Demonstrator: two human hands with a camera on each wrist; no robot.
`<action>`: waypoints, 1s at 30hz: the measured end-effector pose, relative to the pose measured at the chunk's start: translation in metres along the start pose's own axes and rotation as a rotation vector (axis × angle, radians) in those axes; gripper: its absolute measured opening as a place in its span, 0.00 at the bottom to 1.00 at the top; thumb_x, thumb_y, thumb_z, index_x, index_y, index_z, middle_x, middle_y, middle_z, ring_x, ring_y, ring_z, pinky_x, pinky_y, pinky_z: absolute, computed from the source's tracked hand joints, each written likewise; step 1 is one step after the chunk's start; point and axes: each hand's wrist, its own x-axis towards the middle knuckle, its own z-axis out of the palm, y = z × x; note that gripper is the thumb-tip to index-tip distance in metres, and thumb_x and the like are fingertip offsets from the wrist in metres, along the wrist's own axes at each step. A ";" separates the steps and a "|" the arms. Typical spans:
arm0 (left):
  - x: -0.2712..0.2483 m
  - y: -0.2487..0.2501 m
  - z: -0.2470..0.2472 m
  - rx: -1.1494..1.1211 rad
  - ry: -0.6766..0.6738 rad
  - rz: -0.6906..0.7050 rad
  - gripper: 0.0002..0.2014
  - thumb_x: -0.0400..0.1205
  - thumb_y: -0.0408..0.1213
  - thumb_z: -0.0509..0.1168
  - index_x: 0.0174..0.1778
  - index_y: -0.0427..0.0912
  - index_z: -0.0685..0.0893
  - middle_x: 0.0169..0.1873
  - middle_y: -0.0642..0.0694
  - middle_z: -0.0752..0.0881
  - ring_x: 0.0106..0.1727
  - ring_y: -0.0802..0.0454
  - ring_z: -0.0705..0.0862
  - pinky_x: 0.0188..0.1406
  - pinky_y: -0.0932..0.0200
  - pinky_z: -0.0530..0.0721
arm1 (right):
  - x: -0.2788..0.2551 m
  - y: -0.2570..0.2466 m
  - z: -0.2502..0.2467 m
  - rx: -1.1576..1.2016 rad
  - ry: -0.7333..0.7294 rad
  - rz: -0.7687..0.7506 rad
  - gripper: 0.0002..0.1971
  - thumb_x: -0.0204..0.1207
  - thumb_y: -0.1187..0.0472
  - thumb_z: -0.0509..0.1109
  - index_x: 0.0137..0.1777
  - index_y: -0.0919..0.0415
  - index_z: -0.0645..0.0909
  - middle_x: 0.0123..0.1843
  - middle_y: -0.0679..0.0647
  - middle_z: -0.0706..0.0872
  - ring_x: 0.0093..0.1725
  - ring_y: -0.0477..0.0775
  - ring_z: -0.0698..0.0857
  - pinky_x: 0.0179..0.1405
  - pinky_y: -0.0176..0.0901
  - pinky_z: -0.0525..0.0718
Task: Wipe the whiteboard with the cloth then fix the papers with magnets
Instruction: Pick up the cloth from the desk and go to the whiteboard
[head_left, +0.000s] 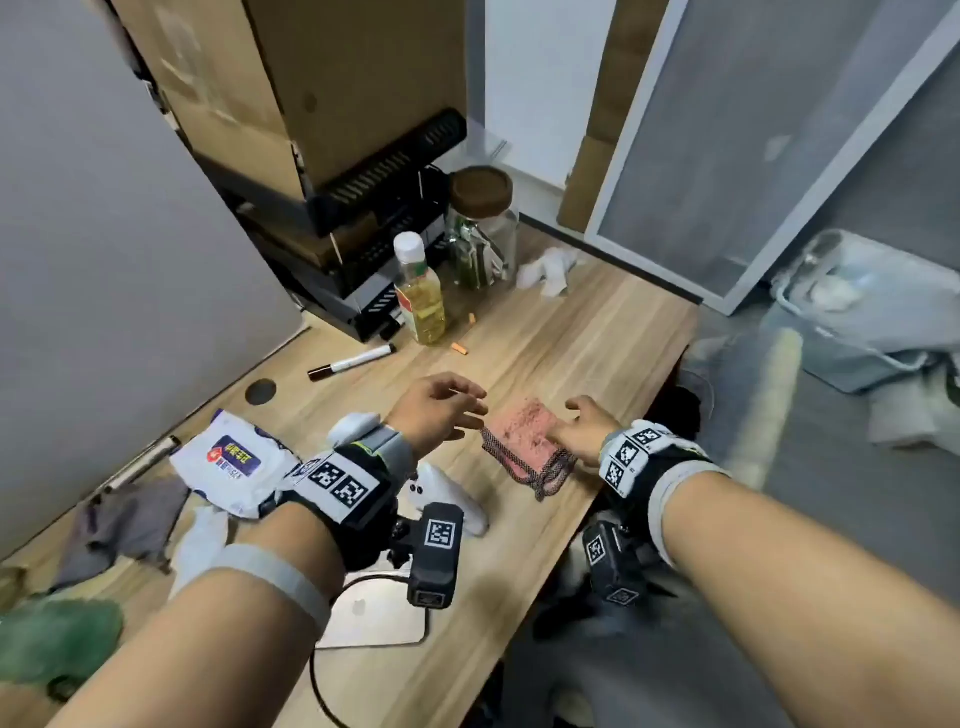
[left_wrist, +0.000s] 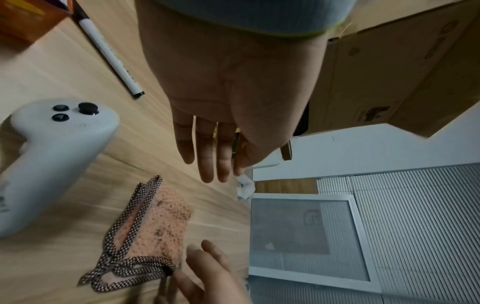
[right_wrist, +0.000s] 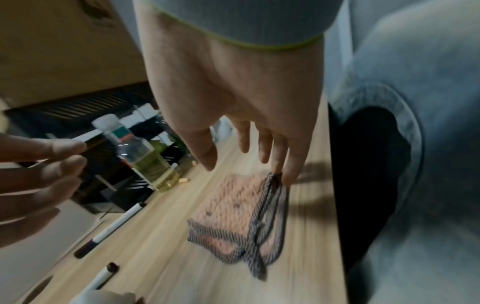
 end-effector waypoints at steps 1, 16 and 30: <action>0.005 -0.003 0.000 0.004 -0.010 0.010 0.09 0.86 0.26 0.59 0.50 0.40 0.84 0.43 0.42 0.89 0.41 0.47 0.88 0.39 0.59 0.79 | 0.002 0.002 0.007 -0.020 0.018 0.031 0.38 0.70 0.53 0.76 0.80 0.55 0.67 0.76 0.62 0.77 0.73 0.64 0.79 0.75 0.51 0.76; 0.038 0.074 0.092 0.260 -0.289 0.238 0.16 0.85 0.32 0.66 0.68 0.41 0.84 0.64 0.40 0.85 0.64 0.49 0.83 0.57 0.64 0.76 | -0.084 0.004 -0.082 0.339 0.051 -0.279 0.18 0.78 0.76 0.68 0.36 0.51 0.72 0.28 0.48 0.76 0.24 0.37 0.74 0.27 0.29 0.72; -0.285 0.211 0.455 0.245 -1.386 0.564 0.10 0.84 0.28 0.67 0.59 0.29 0.83 0.47 0.37 0.89 0.48 0.42 0.86 0.44 0.53 0.90 | -0.495 0.248 -0.285 0.806 1.595 -0.131 0.11 0.69 0.63 0.76 0.47 0.51 0.79 0.50 0.56 0.89 0.53 0.58 0.89 0.57 0.54 0.87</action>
